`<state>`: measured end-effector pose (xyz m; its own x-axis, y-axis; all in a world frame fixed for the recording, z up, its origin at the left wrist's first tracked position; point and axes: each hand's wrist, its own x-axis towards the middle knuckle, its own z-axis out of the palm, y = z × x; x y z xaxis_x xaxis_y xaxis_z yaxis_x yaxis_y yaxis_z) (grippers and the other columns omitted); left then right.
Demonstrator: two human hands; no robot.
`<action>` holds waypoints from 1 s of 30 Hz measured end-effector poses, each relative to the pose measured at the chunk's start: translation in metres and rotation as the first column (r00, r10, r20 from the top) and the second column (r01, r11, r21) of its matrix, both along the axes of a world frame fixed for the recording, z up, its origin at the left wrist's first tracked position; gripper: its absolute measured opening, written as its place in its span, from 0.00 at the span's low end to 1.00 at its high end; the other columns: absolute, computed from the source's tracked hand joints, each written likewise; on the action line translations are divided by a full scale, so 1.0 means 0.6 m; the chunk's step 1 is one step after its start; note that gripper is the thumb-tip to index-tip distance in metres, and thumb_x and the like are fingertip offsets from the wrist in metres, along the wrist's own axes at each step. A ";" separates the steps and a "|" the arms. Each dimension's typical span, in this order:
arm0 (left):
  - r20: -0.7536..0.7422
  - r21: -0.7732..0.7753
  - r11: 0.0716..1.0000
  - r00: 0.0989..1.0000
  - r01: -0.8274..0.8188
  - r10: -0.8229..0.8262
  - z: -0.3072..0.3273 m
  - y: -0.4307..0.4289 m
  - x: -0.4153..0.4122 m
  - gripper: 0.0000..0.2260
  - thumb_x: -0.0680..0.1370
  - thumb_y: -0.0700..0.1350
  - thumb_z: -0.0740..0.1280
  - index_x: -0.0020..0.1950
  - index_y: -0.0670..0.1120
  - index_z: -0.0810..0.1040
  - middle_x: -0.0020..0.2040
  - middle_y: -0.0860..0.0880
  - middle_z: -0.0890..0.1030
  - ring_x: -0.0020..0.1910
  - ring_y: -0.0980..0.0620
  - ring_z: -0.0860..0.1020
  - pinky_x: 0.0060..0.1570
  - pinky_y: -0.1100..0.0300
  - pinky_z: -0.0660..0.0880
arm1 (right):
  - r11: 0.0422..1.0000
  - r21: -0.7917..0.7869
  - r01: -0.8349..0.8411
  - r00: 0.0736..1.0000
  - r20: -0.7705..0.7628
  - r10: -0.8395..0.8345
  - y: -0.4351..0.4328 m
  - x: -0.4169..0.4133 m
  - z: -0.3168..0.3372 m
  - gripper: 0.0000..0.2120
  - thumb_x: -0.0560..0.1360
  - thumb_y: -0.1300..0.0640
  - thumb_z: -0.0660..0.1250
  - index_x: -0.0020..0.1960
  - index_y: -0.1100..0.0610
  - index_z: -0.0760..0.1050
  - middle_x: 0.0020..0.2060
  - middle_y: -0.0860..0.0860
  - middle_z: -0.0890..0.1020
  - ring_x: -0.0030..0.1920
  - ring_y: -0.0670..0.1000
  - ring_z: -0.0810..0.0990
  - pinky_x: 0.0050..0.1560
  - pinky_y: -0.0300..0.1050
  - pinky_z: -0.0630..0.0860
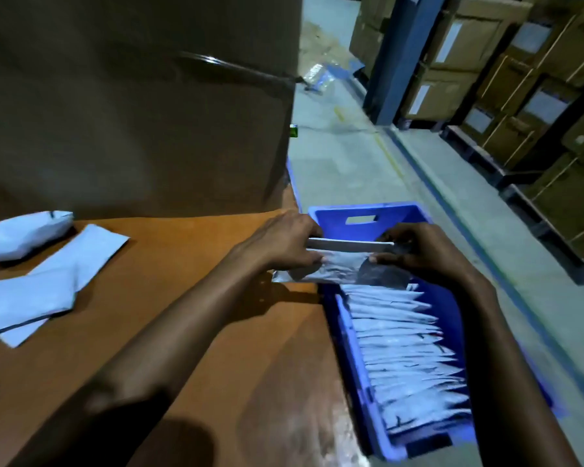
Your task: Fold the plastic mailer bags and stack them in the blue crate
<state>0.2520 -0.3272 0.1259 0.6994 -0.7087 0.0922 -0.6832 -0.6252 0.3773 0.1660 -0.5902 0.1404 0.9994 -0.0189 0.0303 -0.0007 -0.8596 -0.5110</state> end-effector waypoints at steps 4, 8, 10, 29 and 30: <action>0.055 -0.033 0.999 0.999 -0.001 0.002 -0.032 -0.134 0.039 0.11 0.77 0.51 0.72 0.41 0.47 0.76 0.45 0.44 0.81 0.51 0.41 0.79 0.46 0.49 0.74 | 0.978 -0.203 0.040 0.993 0.115 -0.016 -0.119 0.040 -0.019 0.12 0.71 0.42 0.79 0.51 0.46 0.85 0.42 0.47 0.84 0.49 0.55 0.84 0.42 0.46 0.70; 0.130 -0.029 0.995 0.987 -0.095 0.098 -0.078 -0.219 0.082 0.09 0.78 0.51 0.70 0.51 0.45 0.82 0.50 0.44 0.82 0.55 0.41 0.78 0.53 0.47 0.72 | 0.911 -0.412 0.017 0.996 0.084 0.020 -0.175 0.089 -0.045 0.10 0.76 0.45 0.75 0.57 0.45 0.84 0.54 0.51 0.86 0.57 0.60 0.83 0.45 0.48 0.69; 0.165 -0.005 0.993 0.979 -0.117 0.116 -0.098 -0.248 0.102 0.09 0.79 0.51 0.69 0.53 0.48 0.83 0.51 0.45 0.82 0.56 0.41 0.78 0.53 0.48 0.70 | 0.923 -0.384 0.004 0.997 0.073 0.026 -0.194 0.115 -0.060 0.12 0.75 0.45 0.76 0.58 0.44 0.83 0.55 0.50 0.86 0.59 0.59 0.83 0.48 0.49 0.74; -0.162 0.016 0.856 0.844 -0.516 0.511 -0.339 -0.410 0.059 0.30 0.70 0.51 0.79 0.67 0.42 0.73 0.66 0.43 0.74 0.68 0.40 0.70 0.68 0.47 0.68 | 0.952 -0.277 -0.132 0.991 -0.052 0.122 -0.258 0.307 -0.189 0.15 0.73 0.57 0.75 0.58 0.46 0.86 0.53 0.55 0.86 0.55 0.60 0.83 0.48 0.52 0.78; -0.190 0.063 0.883 0.863 -0.466 0.469 -0.345 -0.415 0.072 0.33 0.71 0.52 0.79 0.71 0.42 0.71 0.69 0.44 0.73 0.71 0.42 0.68 0.71 0.49 0.65 | 0.953 -0.270 -0.138 0.990 -0.062 0.126 -0.261 0.310 -0.195 0.15 0.73 0.58 0.74 0.57 0.46 0.86 0.52 0.54 0.86 0.55 0.59 0.84 0.47 0.52 0.77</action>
<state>0.2950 -0.5764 -0.0812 0.9516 -0.2945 -0.0877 -0.2235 -0.8592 0.4602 0.3518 -0.7469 0.0234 0.9928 0.1162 -0.0282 0.1050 -0.9603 -0.2584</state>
